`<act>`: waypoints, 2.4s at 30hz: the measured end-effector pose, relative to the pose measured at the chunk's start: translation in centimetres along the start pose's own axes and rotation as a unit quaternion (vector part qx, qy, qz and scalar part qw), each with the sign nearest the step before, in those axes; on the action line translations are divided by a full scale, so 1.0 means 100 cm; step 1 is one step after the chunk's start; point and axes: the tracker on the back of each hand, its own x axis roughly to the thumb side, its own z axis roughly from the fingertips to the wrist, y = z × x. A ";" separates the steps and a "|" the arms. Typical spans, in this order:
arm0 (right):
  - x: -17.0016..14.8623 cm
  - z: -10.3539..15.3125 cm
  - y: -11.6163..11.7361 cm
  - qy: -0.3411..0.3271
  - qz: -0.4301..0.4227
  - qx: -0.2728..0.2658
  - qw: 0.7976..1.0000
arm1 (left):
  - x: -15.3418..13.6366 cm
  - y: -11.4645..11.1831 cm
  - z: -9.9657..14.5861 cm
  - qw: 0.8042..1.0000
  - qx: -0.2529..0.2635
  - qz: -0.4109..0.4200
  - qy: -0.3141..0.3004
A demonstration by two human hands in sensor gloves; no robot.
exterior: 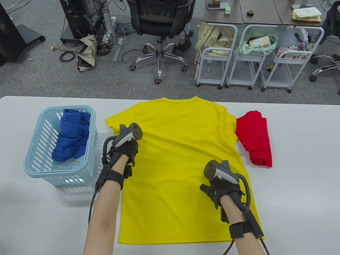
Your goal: Roll t-shirt into tight roll
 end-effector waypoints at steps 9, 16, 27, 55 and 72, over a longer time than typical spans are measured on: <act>0.111 0.026 0.015 -0.169 0.105 -0.006 0.980 | -0.011 0.003 0.000 0.996 0.055 -0.008 0.065; 0.169 0.033 0.040 -0.231 0.166 0.005 0.959 | -0.017 0.002 -0.006 0.995 0.054 -0.025 0.076; 0.225 0.047 0.069 -0.280 0.283 -0.022 0.917 | -0.006 0.005 -0.021 0.995 0.056 -0.070 0.037; 0.150 0.104 -0.027 -0.423 -0.010 -0.151 0.893 | 0.018 0.107 0.050 0.969 0.225 0.102 0.023; -0.007 0.105 -0.012 -0.376 -0.127 -0.097 0.913 | 0.203 0.077 0.045 0.975 0.194 0.013 -0.109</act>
